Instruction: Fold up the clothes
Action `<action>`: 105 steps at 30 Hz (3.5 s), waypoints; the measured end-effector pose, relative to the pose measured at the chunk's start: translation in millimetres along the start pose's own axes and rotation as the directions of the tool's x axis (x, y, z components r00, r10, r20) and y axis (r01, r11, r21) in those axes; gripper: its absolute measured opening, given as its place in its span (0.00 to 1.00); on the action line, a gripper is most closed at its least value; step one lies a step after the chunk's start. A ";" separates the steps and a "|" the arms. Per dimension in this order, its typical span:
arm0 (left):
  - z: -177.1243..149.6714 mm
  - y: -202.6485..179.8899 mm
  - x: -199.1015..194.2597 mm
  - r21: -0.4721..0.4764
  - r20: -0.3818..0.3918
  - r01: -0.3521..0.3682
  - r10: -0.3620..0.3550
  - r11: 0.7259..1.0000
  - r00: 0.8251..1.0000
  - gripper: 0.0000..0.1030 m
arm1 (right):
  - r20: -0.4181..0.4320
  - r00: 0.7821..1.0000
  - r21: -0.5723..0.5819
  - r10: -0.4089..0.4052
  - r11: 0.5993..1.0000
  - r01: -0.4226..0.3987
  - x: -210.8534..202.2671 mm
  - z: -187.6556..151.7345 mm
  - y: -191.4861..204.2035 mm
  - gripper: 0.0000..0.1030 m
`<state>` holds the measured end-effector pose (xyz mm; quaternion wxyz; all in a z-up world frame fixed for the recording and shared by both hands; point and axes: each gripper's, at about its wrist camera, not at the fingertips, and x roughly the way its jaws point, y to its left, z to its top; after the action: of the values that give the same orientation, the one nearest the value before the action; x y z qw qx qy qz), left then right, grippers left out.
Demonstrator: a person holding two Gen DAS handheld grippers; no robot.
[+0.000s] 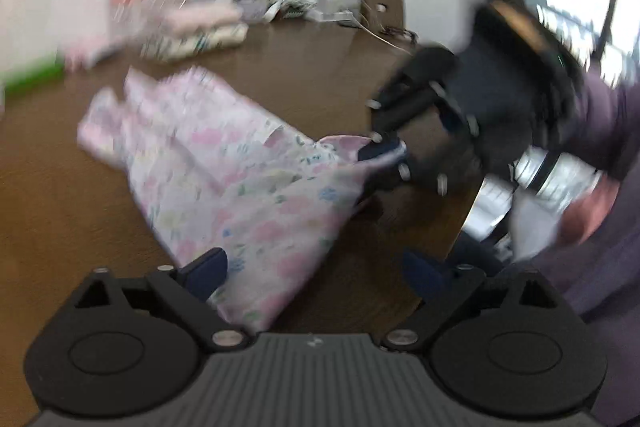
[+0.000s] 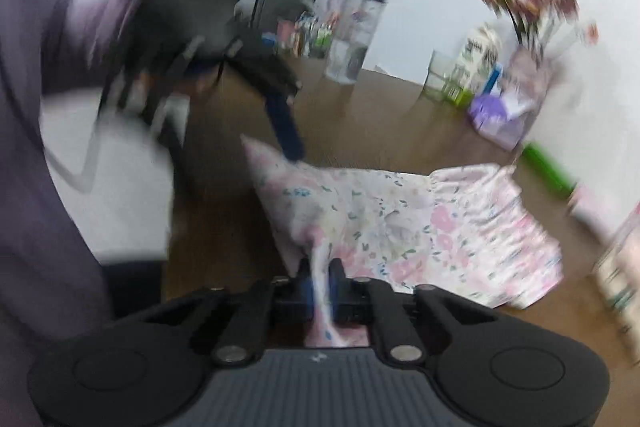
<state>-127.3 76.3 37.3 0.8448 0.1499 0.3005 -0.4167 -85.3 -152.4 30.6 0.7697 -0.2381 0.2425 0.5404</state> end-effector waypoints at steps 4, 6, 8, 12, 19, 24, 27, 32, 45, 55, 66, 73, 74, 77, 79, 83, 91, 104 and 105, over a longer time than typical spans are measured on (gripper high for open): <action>1.2 -34.1 11.7 0.272 0.083 -0.134 0.115 0.953 0.990 0.91 | 0.062 0.982 0.127 0.180 0.974 -0.186 -23.0 -1.4 -27.2 0.04; 2.2 -44.0 16.9 0.369 0.084 -0.137 0.114 0.919 0.990 0.75 | 0.083 0.960 0.179 0.266 0.944 -0.277 -33.2 -4.5 -37.7 0.04; 5.0 -47.7 18.4 0.420 0.052 -0.086 0.070 0.903 0.996 0.58 | 0.100 0.938 0.225 0.332 0.911 -0.347 -41.5 -9.5 -46.1 0.04; 21.1 -25.9 19.0 0.302 -0.061 0.114 -0.100 0.946 0.993 0.23 | 0.118 0.944 0.283 0.309 0.900 -0.331 -50.5 -21.3 -53.8 0.11; 51.1 52.2 28.2 -0.060 -0.119 0.375 -0.379 0.925 0.918 0.22 | 0.195 0.975 0.111 0.106 0.985 -0.130 -57.7 -31.2 -33.7 0.88; 63.1 105.0 51.5 -0.331 -0.075 0.530 -0.582 0.781 0.810 0.50 | 0.200 0.956 0.362 0.217 0.890 -0.278 -16.0 -40.0 -83.1 0.14; 43.5 131.8 58.7 -0.507 -0.008 0.434 -0.507 0.745 0.862 0.77 | 0.220 0.946 0.532 0.240 0.783 -0.322 -8.3 -54.4 -108.5 0.15; -5.8 138.2 45.1 -0.689 0.271 0.505 -0.461 0.520 0.845 0.65 | 0.227 0.935 0.533 0.271 0.769 -0.352 -16.1 -61.0 -93.9 0.19; -40.8 118.7 41.3 -0.867 0.144 0.289 -0.350 0.407 0.926 0.22 | 0.291 0.935 0.757 0.201 0.549 -0.354 -6.7 -76.1 -101.3 0.19; 6.6 93.0 35.5 -0.762 0.128 0.125 -0.041 0.635 0.991 0.56 | 0.225 0.954 0.796 0.198 0.528 -0.297 15.1 -59.2 -97.5 0.24; -6.3 60.5 36.5 -0.858 0.090 -0.017 0.182 0.514 0.979 0.40 | 0.284 0.900 0.590 -0.331 0.800 0.107 -59.2 -10.8 -20.9 0.20; 8.0 41.4 -4.9 -0.788 0.173 -0.069 0.327 0.612 0.929 0.41 | 0.024 0.944 0.678 -0.328 0.700 0.226 18.7 -16.2 -26.9 0.08; 17.6 30.8 -8.2 -0.742 0.199 -0.079 0.330 0.666 0.923 0.44 | 0.029 0.951 0.679 -0.307 0.704 0.206 19.9 -14.8 -28.6 0.09; 46.4 3.9 9.3 -0.566 0.181 -0.194 0.351 0.801 0.919 0.53 | 0.025 0.960 0.652 -0.279 0.732 0.195 21.8 -11.8 -32.9 0.09; 47.4 12.3 35.5 -0.531 0.073 -0.249 0.336 0.810 0.939 0.41 | 0.005 0.951 0.622 -0.308 0.746 0.238 10.4 -15.8 -38.5 0.15; 22.4 53.0 53.5 -0.653 -0.016 -0.182 0.227 0.735 0.974 0.31 | 0.151 0.946 0.361 -0.288 0.907 0.218 -25.9 -11.0 -4.9 0.51; 25.3 83.9 56.0 -0.685 -0.049 -0.104 0.097 0.721 0.994 0.31 | 0.012 0.966 -0.342 -0.259 0.907 0.247 22.0 -15.5 37.3 0.47; 27.0 -36.3 -11.2 0.320 0.076 -0.017 -0.007 0.947 0.997 1.00 | 0.111 0.915 0.315 0.387 0.860 -0.402 -11.7 -5.4 -74.5 0.09; 19.7 -44.5 -7.3 0.390 0.065 -0.003 -0.025 0.921 0.998 1.00 | 0.127 0.900 0.348 0.417 0.831 -0.434 -11.8 -8.6 -78.1 0.09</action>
<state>-158.5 43.8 57.1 0.8056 0.2987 0.1834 -0.4777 -15.8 -189.9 39.5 0.6660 -0.0175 0.3688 0.6482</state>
